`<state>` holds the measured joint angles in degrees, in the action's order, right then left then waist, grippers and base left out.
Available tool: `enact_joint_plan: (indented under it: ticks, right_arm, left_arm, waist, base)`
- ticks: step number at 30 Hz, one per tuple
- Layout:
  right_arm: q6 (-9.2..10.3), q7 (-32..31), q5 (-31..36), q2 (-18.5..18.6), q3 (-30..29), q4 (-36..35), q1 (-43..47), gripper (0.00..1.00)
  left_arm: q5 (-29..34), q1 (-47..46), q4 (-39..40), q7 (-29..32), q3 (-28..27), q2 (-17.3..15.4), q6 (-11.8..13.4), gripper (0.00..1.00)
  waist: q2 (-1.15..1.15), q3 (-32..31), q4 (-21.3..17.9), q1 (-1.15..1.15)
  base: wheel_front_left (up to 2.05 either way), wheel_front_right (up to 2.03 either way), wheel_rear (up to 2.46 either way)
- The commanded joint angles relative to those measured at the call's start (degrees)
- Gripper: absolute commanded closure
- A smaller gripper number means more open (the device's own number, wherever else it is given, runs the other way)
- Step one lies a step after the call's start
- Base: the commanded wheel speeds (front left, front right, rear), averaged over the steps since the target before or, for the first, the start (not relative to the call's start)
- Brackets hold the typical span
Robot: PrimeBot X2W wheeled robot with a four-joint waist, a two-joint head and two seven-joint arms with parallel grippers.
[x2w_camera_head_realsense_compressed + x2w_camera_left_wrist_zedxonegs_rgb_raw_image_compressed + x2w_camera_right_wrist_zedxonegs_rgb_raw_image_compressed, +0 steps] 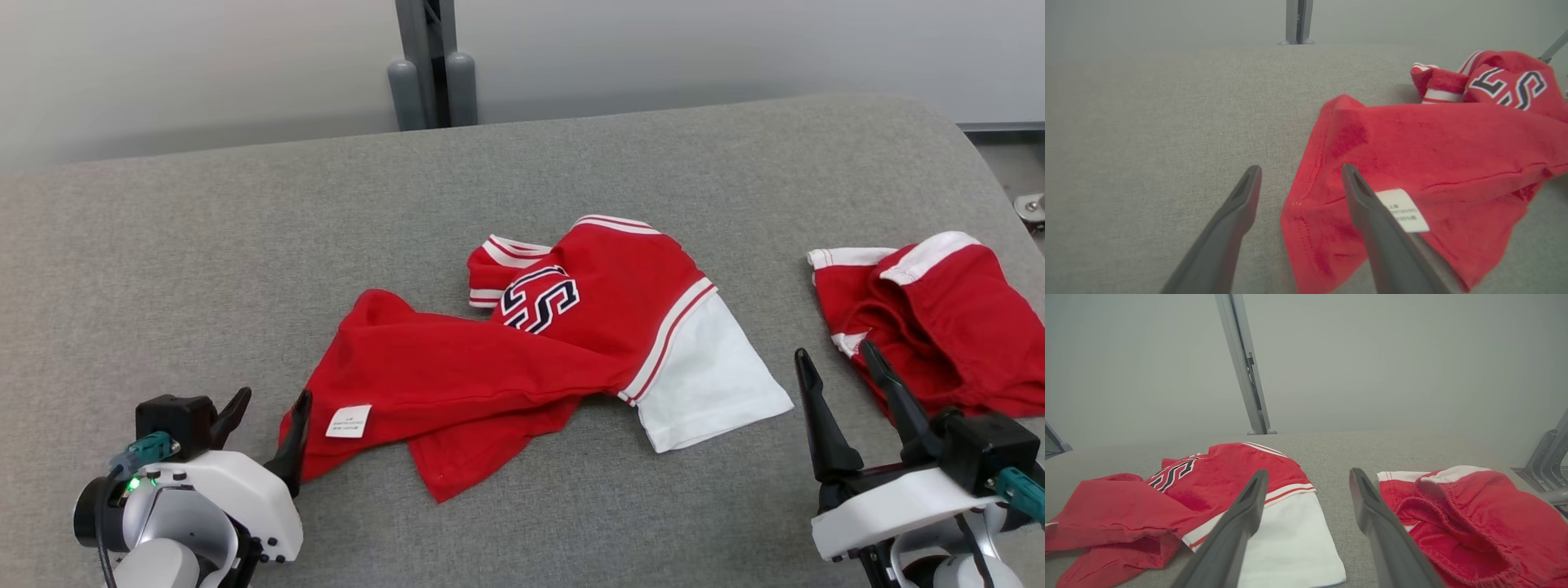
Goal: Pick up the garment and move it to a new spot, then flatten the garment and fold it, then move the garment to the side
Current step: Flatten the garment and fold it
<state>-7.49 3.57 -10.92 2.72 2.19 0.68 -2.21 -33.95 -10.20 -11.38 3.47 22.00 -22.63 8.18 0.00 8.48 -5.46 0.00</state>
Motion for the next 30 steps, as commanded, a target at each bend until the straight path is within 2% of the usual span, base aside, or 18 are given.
enact_joint_plan:
  ticks: [1,11,12,14,15,24,30]
  right_arm:
    - [-0.02,0.6,-0.5,0.4,0.1,0.2,-1.1,0.00]
    - [-0.02,1.8,-0.9,0.4,-0.1,1.2,-2.0,0.00]
    - [-0.02,1.8,-0.9,0.4,-0.2,1.3,-2.1,0.00]
    - [-0.02,1.9,-0.8,0.4,-0.4,1.4,-2.1,0.00]
    - [-0.02,1.8,-0.8,0.4,-0.7,1.6,-2.0,0.00]
    - [-0.02,-1.1,0.6,0.4,-2.4,4.4,-2.9,0.00]
    - [-0.02,-4.6,3.4,0.4,-0.9,14.0,-6.1,0.00]
  left_arm:
    - [-0.9,-1.3,-1.7,0.5,-0.1,0.0,-0.7,0.00]
    - [-3.7,-3.1,-9.9,2.3,-0.1,0.7,-2.7,0.00]
    - [-3.9,-3.4,-10.2,2.3,-0.1,0.7,-2.9,0.09]
    - [-3.9,-3.6,-10.6,2.2,0.0,0.7,-3.2,0.88]
    - [-3.9,-3.6,-10.8,2.4,0.1,0.7,-3.3,1.00]
    - [-3.0,-4.8,-9.7,1.6,0.5,0.3,-2.9,1.00]
    - [-1.8,-6.2,-7.0,1.3,1.2,0.3,-2.3,1.00]
  waist:
    - [0.00,1.2,-1.3,0.00]
    - [0.00,3.4,-2.7,0.00]
    - [0.00,3.5,-2.7,0.00]
    - [0.00,3.6,-2.8,0.00]
    - [0.00,3.7,-2.8,0.00]
    - [0.00,4.5,-2.4,0.00]
    - [0.00,6.0,-0.5,0.00]
  base:
    - [0.00,0.00,0.00]
    - [0.00,0.00,0.00]
    - [0.00,0.00,0.00]
    - [0.00,0.00,0.00]
    - [0.00,0.00,0.00]
    - [0.00,0.00,0.00]
    - [0.00,0.00,0.00]
